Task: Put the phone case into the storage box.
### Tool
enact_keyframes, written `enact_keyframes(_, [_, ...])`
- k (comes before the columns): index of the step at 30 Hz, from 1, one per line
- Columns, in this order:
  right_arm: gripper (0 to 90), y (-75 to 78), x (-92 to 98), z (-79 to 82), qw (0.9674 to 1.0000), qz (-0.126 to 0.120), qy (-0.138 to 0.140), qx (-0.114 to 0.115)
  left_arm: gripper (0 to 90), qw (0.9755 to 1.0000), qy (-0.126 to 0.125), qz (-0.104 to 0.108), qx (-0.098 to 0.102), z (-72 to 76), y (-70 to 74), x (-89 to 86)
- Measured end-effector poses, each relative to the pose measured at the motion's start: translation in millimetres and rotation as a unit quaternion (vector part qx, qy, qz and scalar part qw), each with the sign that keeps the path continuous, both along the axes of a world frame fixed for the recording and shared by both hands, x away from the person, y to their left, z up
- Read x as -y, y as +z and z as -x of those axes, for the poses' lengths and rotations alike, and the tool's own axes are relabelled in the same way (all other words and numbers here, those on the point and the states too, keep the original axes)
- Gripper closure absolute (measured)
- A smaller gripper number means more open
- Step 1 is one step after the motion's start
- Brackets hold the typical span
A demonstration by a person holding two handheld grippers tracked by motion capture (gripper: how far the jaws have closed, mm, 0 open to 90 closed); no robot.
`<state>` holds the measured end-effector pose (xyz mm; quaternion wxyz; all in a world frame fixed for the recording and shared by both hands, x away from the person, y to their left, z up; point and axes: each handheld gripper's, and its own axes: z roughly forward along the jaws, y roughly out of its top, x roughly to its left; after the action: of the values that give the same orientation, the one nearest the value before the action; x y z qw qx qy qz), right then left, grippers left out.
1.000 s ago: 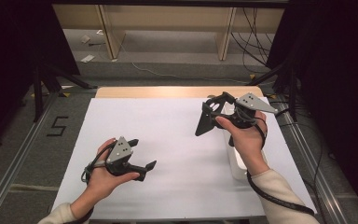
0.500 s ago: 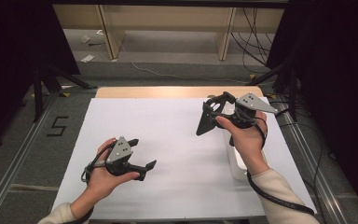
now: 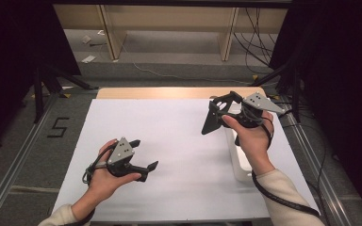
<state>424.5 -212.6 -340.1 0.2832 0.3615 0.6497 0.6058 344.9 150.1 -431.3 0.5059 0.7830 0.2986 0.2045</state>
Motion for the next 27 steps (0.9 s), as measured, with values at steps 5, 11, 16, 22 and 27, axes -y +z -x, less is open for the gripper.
enact_keyframes(5, [15.4, -0.5, 1.7, -0.3, 1.0000, 0.000, -0.004, -0.001, 4.8, 1.0000, 0.001, 0.002, 0.000, 0.6, 0.5, 0.2])
enact_keyframes(11, [15.4, 0.7, 3.5, -1.1, 1.0000, 0.000, -0.006, 0.000, 5.1, 1.0000, 0.000, 0.001, 0.000, -0.7, -0.1, 0.0])
enact_keyframes(16, [15.4, 0.8, 6.4, -2.0, 1.0000, -0.001, -0.010, 0.000, 5.1, 1.0000, 0.000, 0.000, 0.000, 0.1, 0.2, 0.1])
enact_keyframes(22, [15.4, 2.4, 9.8, -2.4, 0.9999, -0.003, -0.016, 0.003, 5.1, 1.0000, 0.001, 0.000, 0.001, -0.1, 0.4, 0.0])
enact_keyframes(27, [15.4, 3.3, 12.4, -3.5, 0.9998, -0.003, -0.020, 0.004, 5.1, 1.0000, 0.001, 0.002, 0.000, -0.6, 0.2, -0.3])
